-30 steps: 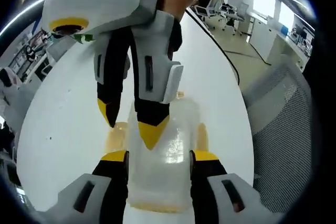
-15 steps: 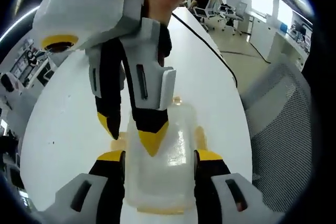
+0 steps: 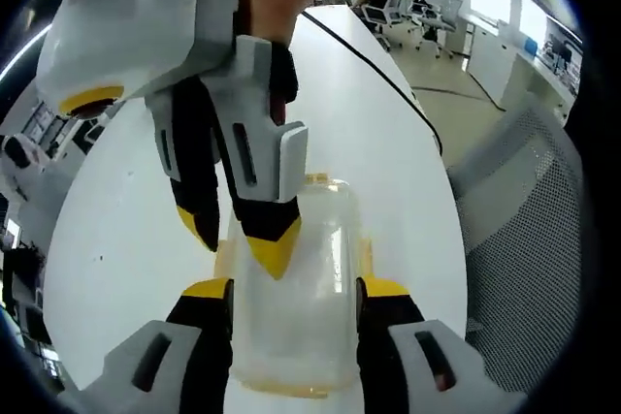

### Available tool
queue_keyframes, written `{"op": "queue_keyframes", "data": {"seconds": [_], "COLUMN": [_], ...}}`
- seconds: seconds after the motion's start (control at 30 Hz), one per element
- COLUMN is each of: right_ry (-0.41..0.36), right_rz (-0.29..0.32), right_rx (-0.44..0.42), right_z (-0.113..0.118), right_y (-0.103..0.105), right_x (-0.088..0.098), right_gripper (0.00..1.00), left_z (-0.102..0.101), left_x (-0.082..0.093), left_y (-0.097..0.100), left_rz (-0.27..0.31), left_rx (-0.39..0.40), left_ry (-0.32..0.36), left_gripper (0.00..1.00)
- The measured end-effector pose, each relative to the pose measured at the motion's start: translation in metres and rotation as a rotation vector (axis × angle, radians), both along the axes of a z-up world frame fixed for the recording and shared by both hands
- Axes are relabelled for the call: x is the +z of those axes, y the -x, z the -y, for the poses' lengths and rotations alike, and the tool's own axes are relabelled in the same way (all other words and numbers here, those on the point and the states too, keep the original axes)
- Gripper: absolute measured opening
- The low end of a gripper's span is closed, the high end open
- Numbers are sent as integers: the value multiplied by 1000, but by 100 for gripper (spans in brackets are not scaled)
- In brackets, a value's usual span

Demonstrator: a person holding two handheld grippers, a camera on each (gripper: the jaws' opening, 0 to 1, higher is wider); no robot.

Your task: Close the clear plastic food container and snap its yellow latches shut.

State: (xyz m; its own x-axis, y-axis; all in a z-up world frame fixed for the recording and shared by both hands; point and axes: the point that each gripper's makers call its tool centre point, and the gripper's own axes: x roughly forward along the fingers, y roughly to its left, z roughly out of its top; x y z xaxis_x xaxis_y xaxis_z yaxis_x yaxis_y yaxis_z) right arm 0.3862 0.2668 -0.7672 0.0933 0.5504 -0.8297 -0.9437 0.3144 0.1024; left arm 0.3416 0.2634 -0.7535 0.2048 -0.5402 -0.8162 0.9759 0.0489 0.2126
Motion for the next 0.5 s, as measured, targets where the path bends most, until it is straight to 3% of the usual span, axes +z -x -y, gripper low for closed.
{"op": "queue_keyframes", "data": {"seconds": [0.07, 0.23, 0.37, 0.5], "right_ry": [-8, -37, -1, -3], "right_rz": [0, -19, -62, -122], "right_rx": [6, 36, 104, 128], "right_z": [-2, -8, -7, -9], "right_y": [-2, -5, -1, 2], "right_x": [3, 11, 6, 5], "right_gripper": [36, 37, 40, 40], "left_z": [1, 3, 4, -1], "left_x": [1, 0, 0, -11], "left_y": [2, 5, 5, 11], "left_rz": [5, 14, 40, 55], "left_rx": [17, 43, 56, 48], "left_ry": [0, -24, -51, -122], "left_gripper": [58, 56, 58, 58]}}
